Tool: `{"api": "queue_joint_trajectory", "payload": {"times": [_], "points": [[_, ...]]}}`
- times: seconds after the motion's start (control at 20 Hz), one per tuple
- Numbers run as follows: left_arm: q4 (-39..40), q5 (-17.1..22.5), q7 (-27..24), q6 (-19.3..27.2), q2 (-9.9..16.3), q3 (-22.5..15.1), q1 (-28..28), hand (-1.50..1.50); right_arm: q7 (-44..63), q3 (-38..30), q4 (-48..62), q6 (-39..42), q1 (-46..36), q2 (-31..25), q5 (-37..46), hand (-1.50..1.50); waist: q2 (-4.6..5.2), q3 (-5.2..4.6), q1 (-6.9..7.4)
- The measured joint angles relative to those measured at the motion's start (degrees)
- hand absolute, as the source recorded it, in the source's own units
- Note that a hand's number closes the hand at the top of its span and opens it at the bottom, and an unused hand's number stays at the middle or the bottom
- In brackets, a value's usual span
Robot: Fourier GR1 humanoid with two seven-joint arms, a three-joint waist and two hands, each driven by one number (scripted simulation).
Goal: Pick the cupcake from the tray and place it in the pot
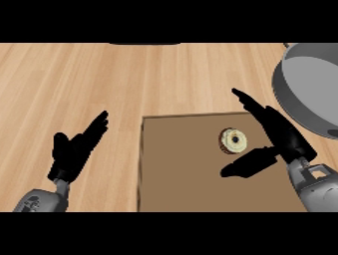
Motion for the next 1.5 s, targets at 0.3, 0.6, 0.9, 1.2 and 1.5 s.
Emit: {"api": "queue_joint_trajectory", "payload": {"times": [0.3,0.6,0.9,1.2,1.5], "points": [[0.71,-2.13,-0.66,-1.1,-1.79,1.47,0.3,0.0,-5.94,-2.5,3.78,2.41,2.93,1.67,4.7,-1.5,-0.1,0.05,-0.28],[0.01,-3.06,0.31,-2.65,-2.27,3.57,0.45,0.0,-15.15,-7.21,7.46,4.62,6.68,2.31,5.74,-1.5,-0.09,0.0,-0.36],[1.28,-3.54,-0.43,-4.01,-2.69,4.91,-0.09,0.0,-22.28,-10.88,10.77,7.77,7.85,5.0,0.94,-1.5,-0.07,0.03,-0.39],[1.79,-5.24,-0.7,-3.83,-4.06,5.15,-0.31,0.0,-27.27,-12.95,14.45,8.96,9.02,9.33,-2.43,-1.5,-0.14,0.09,-0.34],[-0.23,-6.29,-0.17,-4.31,-5.13,5.53,1.29,0.0,-31.35,-14.83,22.58,9.83,6.95,12.83,-3.09,-1.5,-0.13,-0.02,-0.22]]}}
